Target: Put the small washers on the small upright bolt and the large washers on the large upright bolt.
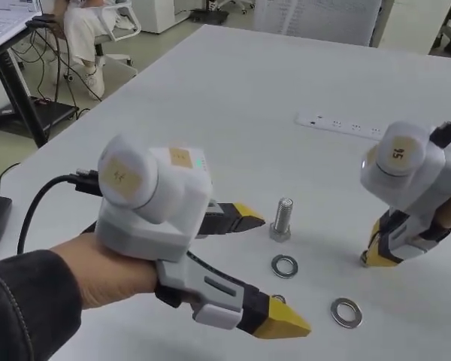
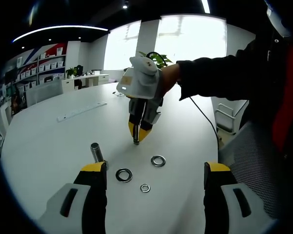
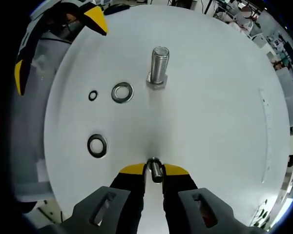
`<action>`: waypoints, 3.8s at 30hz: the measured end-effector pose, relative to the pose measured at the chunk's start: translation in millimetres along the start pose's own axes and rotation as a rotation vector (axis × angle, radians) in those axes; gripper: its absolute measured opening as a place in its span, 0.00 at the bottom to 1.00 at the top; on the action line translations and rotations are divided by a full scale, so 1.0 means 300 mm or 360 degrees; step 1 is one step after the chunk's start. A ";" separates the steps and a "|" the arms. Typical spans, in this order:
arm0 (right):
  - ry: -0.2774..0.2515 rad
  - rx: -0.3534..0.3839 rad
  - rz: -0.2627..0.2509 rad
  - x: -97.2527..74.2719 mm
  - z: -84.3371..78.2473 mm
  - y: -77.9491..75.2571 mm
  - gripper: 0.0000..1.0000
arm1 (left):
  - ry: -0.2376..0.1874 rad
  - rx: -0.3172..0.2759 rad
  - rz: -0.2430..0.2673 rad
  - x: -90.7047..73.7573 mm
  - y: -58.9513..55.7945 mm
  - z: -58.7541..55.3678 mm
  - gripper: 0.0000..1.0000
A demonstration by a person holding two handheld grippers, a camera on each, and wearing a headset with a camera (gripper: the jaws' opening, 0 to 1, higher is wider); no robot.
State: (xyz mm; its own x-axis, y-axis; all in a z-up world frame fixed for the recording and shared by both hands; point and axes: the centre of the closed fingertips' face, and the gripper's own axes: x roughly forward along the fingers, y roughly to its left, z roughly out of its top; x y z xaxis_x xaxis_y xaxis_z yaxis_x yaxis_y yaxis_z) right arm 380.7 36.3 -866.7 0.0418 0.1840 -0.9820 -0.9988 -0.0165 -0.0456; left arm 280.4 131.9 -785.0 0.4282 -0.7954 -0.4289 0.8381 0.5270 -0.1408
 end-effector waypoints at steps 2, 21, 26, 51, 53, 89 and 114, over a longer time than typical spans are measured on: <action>0.0001 -0.0001 0.0000 0.002 0.001 0.000 0.14 | -0.0001 -0.0001 0.0000 0.000 0.000 0.000 0.82; -0.0016 0.0018 0.0002 0.002 0.001 0.002 0.18 | 0.0003 -0.0003 -0.0002 0.000 -0.003 -0.005 0.82; -0.0033 0.0032 -0.0014 -0.019 0.002 -0.004 0.19 | 0.0003 0.0003 -0.0008 0.002 -0.005 -0.002 0.82; -0.0065 0.0117 -0.0095 -0.115 -0.067 0.025 0.20 | 0.0012 0.0052 -0.0032 0.000 -0.011 0.025 0.82; -0.0068 0.0124 -0.0091 -0.123 -0.072 0.037 0.20 | 0.0009 0.0053 -0.0035 0.000 -0.011 0.028 0.82; -0.0243 -0.0193 0.0070 -0.104 0.257 0.277 0.20 | -0.0013 0.0085 -0.0025 -0.024 -0.033 0.062 0.82; -0.0170 -0.0277 0.0139 0.077 0.329 0.307 0.19 | -0.0022 0.0072 0.0023 -0.054 -0.019 0.052 0.82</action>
State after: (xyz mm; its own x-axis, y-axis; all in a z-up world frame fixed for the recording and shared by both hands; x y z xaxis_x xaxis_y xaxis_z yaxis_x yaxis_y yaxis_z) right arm 287.1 136.1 -875.6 -0.0567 0.2776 -0.9590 -0.9789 -0.2045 -0.0014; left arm 273.9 137.1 -763.3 0.4448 -0.7922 -0.4179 0.8460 0.5247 -0.0943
